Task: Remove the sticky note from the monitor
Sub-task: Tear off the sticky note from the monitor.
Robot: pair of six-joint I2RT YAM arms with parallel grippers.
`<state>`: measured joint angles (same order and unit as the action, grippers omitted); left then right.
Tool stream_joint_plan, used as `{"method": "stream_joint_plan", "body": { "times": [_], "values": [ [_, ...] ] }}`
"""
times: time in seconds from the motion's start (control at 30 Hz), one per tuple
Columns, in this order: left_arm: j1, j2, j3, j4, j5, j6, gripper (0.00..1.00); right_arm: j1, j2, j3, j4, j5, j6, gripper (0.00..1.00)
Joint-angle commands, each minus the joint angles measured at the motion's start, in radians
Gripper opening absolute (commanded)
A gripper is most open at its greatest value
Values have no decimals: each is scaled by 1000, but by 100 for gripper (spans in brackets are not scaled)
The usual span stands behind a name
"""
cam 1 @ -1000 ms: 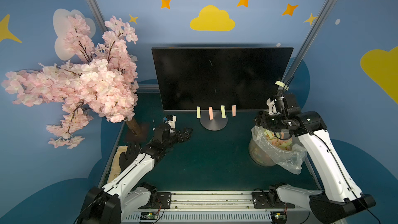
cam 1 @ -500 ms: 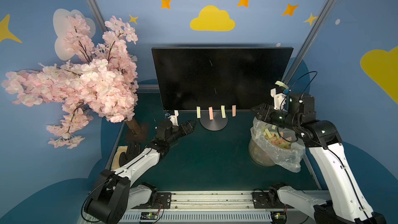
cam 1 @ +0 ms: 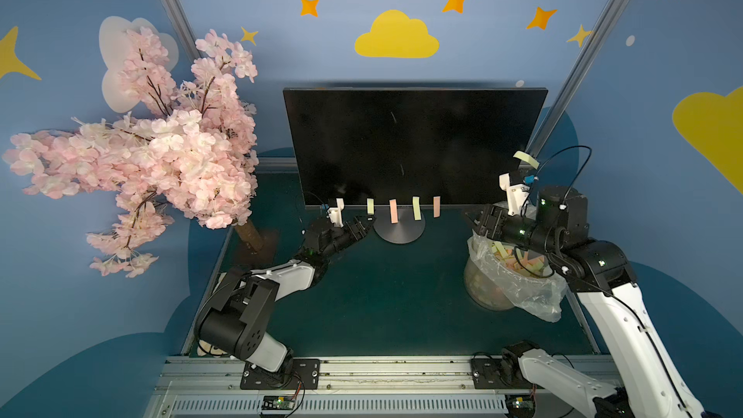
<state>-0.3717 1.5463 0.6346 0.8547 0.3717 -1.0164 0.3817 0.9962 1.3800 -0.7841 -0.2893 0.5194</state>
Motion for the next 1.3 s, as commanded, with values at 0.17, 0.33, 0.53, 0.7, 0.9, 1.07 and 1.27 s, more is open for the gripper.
{"method": "stream_joint_plan", "body": {
  "times": [0.17,0.33,0.53,0.7,0.9,1.07,1.27],
  "values": [
    [1,32,24,81,7,-8,51,6,-3,-11,26,1,-10,59],
    [1,35,18,86,8,-10,37,6,-1,-11,22,7,-14,58],
    [1,23,-8,87,-1,-19,14,6,-6,-13,15,23,-21,58],
    [-2,-25,-46,79,-6,-25,3,6,-11,-18,10,40,-27,58],
    [-40,-201,-69,-83,-6,31,3,4,-14,-20,8,73,-26,58],
    [-110,-388,-22,-370,-49,169,3,-3,-19,-18,8,106,-36,58],
    [-175,-487,92,-618,-82,293,3,-34,-23,-20,4,118,-33,58]
  ]
}}
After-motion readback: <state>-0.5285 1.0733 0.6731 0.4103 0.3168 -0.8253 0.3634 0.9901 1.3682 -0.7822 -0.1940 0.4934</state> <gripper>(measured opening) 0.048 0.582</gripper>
